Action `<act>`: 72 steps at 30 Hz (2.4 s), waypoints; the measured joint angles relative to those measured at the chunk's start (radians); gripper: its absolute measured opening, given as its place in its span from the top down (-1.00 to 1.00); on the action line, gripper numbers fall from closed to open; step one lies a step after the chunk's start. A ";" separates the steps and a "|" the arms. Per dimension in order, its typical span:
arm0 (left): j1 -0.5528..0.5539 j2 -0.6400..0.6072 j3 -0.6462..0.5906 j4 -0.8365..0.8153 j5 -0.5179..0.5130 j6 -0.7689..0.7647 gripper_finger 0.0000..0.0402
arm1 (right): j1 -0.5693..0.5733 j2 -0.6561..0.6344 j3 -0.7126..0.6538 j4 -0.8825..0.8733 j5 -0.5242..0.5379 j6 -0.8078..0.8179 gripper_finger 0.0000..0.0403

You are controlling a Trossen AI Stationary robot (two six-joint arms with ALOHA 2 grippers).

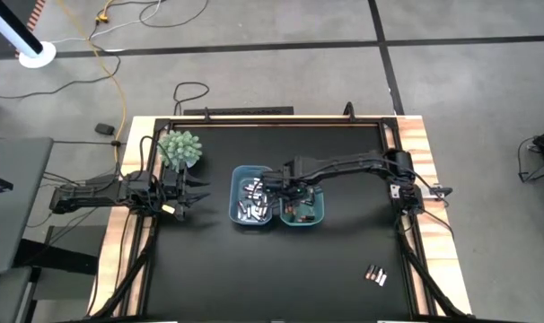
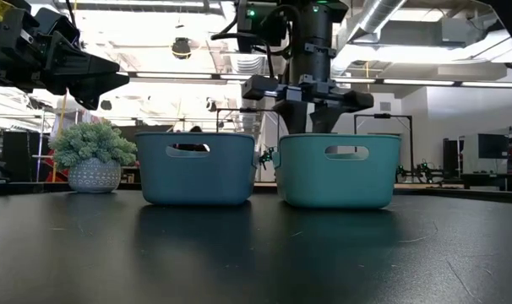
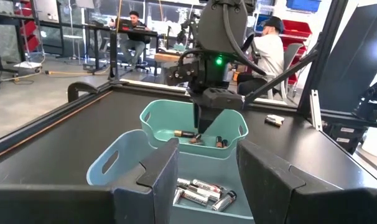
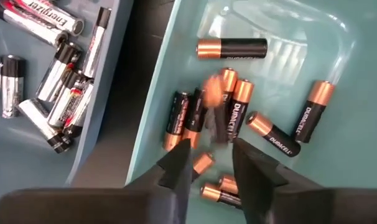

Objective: Sort batteries
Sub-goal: Put the black battery into the green bin

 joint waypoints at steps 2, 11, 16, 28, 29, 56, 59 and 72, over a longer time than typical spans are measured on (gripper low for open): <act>0.000 0.000 0.000 0.000 0.000 0.000 0.22 | 0.006 0.000 0.000 0.000 0.000 0.000 0.28; 0.000 0.000 0.000 -0.001 0.000 0.007 0.22 | 0.045 -0.032 0.000 -0.037 0.001 0.109 0.11; 0.000 0.000 0.000 -0.001 0.000 0.018 0.22 | 0.134 -0.113 0.000 -0.132 0.098 0.277 0.17; 0.000 0.000 0.000 0.002 -0.045 0.009 0.22 | 0.471 -0.185 0.000 -0.425 0.109 1.042 0.22; 0.000 0.000 0.000 0.002 -0.047 0.009 0.22 | 0.493 -0.185 -0.001 -0.420 0.085 1.060 0.22; 0.000 0.000 0.000 0.001 -0.054 0.007 0.22 | 0.740 -0.182 -0.273 -0.066 -0.188 1.119 0.22; 0.000 0.000 0.000 0.002 -0.054 0.007 0.22 | 0.771 -0.182 -0.276 -0.068 -0.193 1.119 0.22; 0.000 0.000 0.000 0.001 -0.054 0.007 0.22 | 0.889 -0.182 -0.277 -0.067 -0.208 1.120 0.22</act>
